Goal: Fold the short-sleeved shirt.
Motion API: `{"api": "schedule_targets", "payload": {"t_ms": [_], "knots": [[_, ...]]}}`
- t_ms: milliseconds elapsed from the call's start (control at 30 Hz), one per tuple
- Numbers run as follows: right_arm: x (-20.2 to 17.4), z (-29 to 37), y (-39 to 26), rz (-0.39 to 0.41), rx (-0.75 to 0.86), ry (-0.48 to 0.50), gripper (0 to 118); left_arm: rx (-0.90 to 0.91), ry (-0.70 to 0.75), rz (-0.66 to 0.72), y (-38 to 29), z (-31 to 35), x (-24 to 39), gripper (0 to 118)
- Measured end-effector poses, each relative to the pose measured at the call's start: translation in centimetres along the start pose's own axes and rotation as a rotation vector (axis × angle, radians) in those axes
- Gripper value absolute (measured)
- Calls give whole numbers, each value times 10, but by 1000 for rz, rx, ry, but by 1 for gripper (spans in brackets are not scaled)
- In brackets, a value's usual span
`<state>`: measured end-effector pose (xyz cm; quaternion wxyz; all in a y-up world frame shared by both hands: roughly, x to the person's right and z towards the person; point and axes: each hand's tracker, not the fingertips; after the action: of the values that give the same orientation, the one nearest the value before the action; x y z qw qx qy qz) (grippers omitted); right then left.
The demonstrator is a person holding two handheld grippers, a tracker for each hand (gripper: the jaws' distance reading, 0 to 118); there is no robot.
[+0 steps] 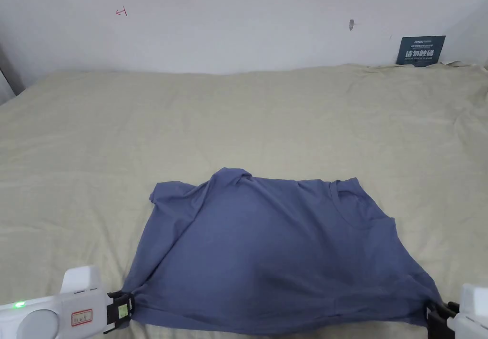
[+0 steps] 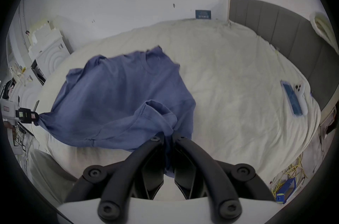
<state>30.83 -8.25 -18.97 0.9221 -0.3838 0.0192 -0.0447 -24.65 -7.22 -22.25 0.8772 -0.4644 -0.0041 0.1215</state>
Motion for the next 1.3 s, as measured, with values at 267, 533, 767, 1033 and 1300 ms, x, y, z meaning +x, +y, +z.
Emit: {"api": "schedule_targets", "payload": {"t_ms": [267, 533, 767, 1033, 1300], "knots": [[-11, 1, 93, 66, 153, 30, 5, 147, -28, -31, 82, 11, 17, 6], [-17, -12, 193, 65, 277, 46, 5, 280, -16, -82, 177, 20, 39, 6], [-21, -11, 289, 53, 407, 47, 5, 399, -29, -67, 263, 40, 54, 6], [-46, 4, 419, 110, 543, 24, 5, 534, 18, -141, 386, 80, 101, 6], [-53, 39, 509, 48, 660, 31, 5, 648, 63, -177, 458, 127, 137, 6]]}}
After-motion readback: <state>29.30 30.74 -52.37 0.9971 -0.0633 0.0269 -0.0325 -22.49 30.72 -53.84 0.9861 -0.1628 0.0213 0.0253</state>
